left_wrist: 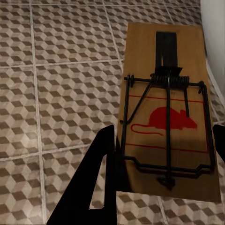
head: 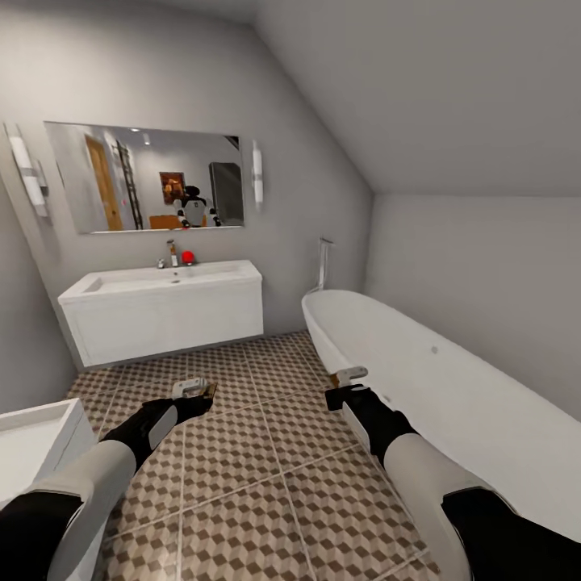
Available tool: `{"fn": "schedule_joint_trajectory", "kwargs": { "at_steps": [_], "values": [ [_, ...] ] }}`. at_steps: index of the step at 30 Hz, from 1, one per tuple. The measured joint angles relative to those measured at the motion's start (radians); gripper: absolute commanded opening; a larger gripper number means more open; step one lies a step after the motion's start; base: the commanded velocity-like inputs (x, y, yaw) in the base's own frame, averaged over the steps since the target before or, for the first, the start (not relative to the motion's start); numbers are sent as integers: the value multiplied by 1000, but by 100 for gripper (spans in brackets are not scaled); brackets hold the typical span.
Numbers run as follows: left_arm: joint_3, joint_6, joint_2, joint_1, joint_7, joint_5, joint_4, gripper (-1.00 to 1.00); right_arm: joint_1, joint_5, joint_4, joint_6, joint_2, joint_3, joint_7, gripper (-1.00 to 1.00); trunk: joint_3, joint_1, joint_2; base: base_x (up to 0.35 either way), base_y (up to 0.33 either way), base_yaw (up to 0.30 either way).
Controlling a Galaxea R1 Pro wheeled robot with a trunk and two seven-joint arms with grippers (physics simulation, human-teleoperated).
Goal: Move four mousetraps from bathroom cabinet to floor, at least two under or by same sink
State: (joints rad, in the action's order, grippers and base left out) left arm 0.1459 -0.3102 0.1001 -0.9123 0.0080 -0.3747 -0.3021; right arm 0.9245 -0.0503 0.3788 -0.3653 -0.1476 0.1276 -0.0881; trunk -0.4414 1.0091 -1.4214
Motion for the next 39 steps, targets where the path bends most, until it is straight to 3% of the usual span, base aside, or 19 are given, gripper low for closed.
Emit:
{"fn": "schedule_joint_trajectory", "kwargs": {
  "at_steps": [14, 29, 39],
  "values": [
    [0, 0, 0, 0, 0, 0, 6, -100, 0, -3, 0, 0, 0, 0, -7, -100, 0, 0, 0, 322, 0, 8],
    [0, 0, 0, 0, 0, 1, 6, -100, 0, -4, 0, 0, 0, -1, 4, -100, 0, 0, 0, 322, 0, 237],
    [0, 0, -1, 0, 0, 1, 6, -100, 0, -4, 0, 0, 6, -1, 5, -100, 0, 0, 0, 322, 0, 40]
  ]
}}
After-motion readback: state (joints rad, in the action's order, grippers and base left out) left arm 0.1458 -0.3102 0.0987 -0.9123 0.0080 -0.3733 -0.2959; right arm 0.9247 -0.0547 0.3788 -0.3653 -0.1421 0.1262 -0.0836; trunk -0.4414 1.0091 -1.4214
